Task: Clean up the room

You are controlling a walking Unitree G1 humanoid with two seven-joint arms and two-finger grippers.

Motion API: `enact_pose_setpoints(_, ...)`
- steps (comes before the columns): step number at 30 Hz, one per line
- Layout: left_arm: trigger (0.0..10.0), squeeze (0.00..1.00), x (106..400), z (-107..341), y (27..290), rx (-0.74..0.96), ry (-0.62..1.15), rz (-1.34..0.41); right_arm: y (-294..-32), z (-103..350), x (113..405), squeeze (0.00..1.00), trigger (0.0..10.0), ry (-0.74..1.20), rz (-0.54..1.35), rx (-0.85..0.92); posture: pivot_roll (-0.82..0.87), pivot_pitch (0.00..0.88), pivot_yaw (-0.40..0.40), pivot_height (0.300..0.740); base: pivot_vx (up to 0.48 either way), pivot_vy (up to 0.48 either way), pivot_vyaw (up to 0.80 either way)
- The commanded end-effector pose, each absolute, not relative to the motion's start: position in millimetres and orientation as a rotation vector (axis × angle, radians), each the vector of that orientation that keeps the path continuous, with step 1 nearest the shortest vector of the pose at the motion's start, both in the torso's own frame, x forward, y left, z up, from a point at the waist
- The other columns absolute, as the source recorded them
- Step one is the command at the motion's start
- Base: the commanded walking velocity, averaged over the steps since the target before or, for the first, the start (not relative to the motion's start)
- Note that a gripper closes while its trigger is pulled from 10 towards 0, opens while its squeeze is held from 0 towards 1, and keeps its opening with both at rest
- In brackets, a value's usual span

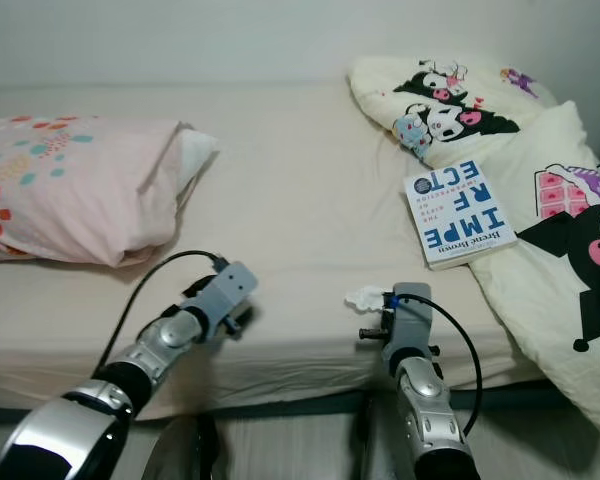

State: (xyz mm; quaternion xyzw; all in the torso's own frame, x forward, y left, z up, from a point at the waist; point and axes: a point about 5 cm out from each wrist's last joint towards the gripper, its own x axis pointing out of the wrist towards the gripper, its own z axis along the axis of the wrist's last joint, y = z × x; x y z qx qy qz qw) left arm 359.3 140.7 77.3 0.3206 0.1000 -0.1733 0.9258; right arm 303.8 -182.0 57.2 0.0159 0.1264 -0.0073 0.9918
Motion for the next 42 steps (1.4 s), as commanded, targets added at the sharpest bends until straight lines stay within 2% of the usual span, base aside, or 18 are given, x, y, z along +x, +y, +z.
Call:
enact_pose_setpoints(1, 10.0, 0.00, 357, 70, 158, 0.670, 0.276, -0.285, -180, 57, 300, 0.00, 10.0, 0.265, -0.016, 0.038, -0.06, 0.249, 0.029, 0.540, 0.000, 0.000, 0.00)
enact_pose_setpoints(8, 10.0, 0.00, 355, 66, 173, 0.645, 0.342, -0.175, -181, 64, 297, 0.00, 10.0, 0.256, -0.024, 0.039, -0.07, 0.254, 0.029, 0.540, 0.000, 0.000, 0.00)
enact_pose_setpoints(9, 2.3, 0.00, 353, 62, 173, 0.637, 0.362, -0.188, -181, 64, 297, 0.00, 10.0, 0.258, -0.026, 0.039, -0.06, 0.251, 0.026, 0.540, 0.000, 0.000, 0.00)
enact_pose_setpoints(10, 2.3, 0.00, 353, 62, 173, 0.637, 0.362, -0.188, -181, 64, 297, 0.00, 10.0, 0.258, -0.026, 0.039, -0.06, 0.251, 0.026, 0.540, 0.000, 0.000, 0.00)
enact_pose_setpoints(11, 0.0, 0.00, 348, 53, 170, 0.640, 0.403, -0.237, -182, 66, 298, 0.00, 10.0, 0.261, -0.032, 0.036, -0.06, 0.246, 0.028, 0.540, 0.000, 0.000, 0.00)
enact_pose_setpoints(20, 0.0, 0.00, 342, 45, 168, 0.646, 0.439, -0.274, -186, 69, 302, 0.00, 10.0, 0.263, -0.048, 0.029, -0.05, 0.215, 0.029, 0.540, 0.000, 0.000, 0.00)
enact_pose_setpoints(29, 0.0, 0.00, 341, 46, 187, 0.598, 0.458, -0.185, -184, 83, 315, 0.00, 10.0, 0.217, -0.032, 0.036, -0.04, 0.152, 0.032, 0.540, 0.000, 0.000, 0.00)
enact_pose_setpoints(30, 0.0, 0.00, 343, 50, 191, 0.528, 0.445, -0.150, -182, 88, 318, 0.00, 10.0, 0.193, -0.006, 0.049, -0.04, 0.145, 0.032, 0.540, 0.000, 0.000, 0.00)
enact_pose_setpoints(31, 0.0, 0.00, 343, 50, 191, 0.528, 0.445, -0.150, -182, 88, 318, 0.00, 10.0, 0.193, -0.006, 0.049, -0.04, 0.145, 0.032, 0.540, 0.000, 0.000, 0.00)
enact_pose_setpoints(34, 0.0, 0.00, 361, 83, 194, 0.111, 0.279, -0.081, -169, 108, 327, 0.00, 10.0, 0.103, 0.109, 0.122, -0.02, 0.105, 0.024, 0.550, 0.000, 0.000, 0.00)
enact_pose_setpoints(35, 0.0, 0.00, 361, 83, 194, 0.111, 0.279, -0.081, -169, 108, 327, 0.00, 10.0, 0.103, 0.109, 0.122, -0.02, 0.105, 0.024, 0.550, 0.000, 0.000, 0.00)
enact_pose_setpoints(37, 0.0, 0.00, 370, 105, 196, -0.120, 0.153, -0.105, -161, 118, 332, 0.00, 10.0, 0.071, 0.163, 0.137, -0.01, 0.087, 0.017, 0.560, 0.000, 0.000, 0.00)
enact_pose_setpoints(40, 0.0, 0.00, 372, 112, 198, -0.185, 0.111, -0.128, -158, 121, 334, 0.00, 10.0, 0.061, 0.181, 0.143, -0.01, 0.077, 0.011, 0.565, 0.000, 0.000, 0.00)
enact_pose_setpoints(41, 0.0, 0.00, 373, 118, 200, -0.258, 0.071, -0.167, -155, 125, 337, 0.00, 10.0, 0.050, 0.199, 0.145, 0.00, 0.069, 0.006, 0.570, 0.000, 0.000, 0.00)
enact_pose_setpoints(42, 5.1, 0.00, 371, 121, 204, -0.305, 0.036, -0.199, -151, 127, 339, 0.00, 10.0, 0.044, 0.216, 0.148, 0.01, 0.059, 0.000, 0.575, 0.000, 0.000, 0.00)
